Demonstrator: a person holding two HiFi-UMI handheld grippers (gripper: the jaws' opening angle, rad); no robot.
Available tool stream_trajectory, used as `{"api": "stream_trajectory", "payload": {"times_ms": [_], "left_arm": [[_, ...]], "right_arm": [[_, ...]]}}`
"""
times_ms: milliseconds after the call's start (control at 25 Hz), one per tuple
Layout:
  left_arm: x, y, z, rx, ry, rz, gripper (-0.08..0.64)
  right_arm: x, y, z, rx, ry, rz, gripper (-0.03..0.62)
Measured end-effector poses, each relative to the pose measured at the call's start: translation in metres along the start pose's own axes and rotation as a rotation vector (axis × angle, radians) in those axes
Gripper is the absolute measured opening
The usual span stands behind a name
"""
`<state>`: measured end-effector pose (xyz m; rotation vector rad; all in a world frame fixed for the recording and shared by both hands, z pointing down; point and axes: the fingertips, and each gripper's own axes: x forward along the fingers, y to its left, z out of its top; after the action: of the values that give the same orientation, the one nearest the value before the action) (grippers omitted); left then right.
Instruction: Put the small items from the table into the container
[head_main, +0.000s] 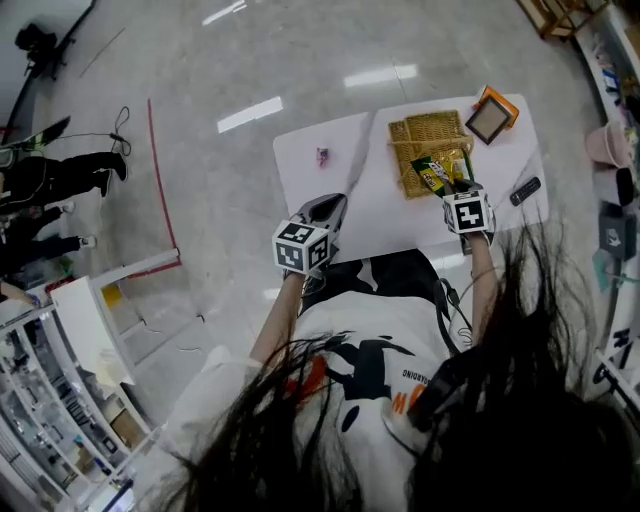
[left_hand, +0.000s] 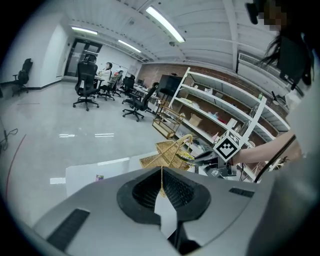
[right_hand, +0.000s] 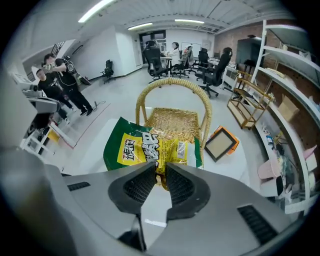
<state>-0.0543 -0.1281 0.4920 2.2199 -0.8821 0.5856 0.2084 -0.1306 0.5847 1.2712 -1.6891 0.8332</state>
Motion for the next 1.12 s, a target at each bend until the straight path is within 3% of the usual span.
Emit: {"api": "stream_trajectory", "payload": {"times_ms": [280,440,640,1120], "left_arm": [[-0.002,0.004,0.003,-0.035,-0.018,0.064,0.009],[-0.007,0.009,0.003,-0.054,-0.033,0.095,0.009],[-0.016,0.011,0.000,-0.065,-0.045,0.111,0.009],[-0.037,0.014,0.015,-0.027,-0.093,0.073,0.009]], "right_arm": [[0.023,-0.007,0.003,-0.152,0.063,0.014,0.091],[0.027,-0.012,0.009,-0.169,0.070,-0.010,0.135],[0.013,-0.008,0.024,-0.043,-0.007,0.026,0.177],[-0.050,0.027,0.032,0.298,-0.230,0.125,0.179]]}}
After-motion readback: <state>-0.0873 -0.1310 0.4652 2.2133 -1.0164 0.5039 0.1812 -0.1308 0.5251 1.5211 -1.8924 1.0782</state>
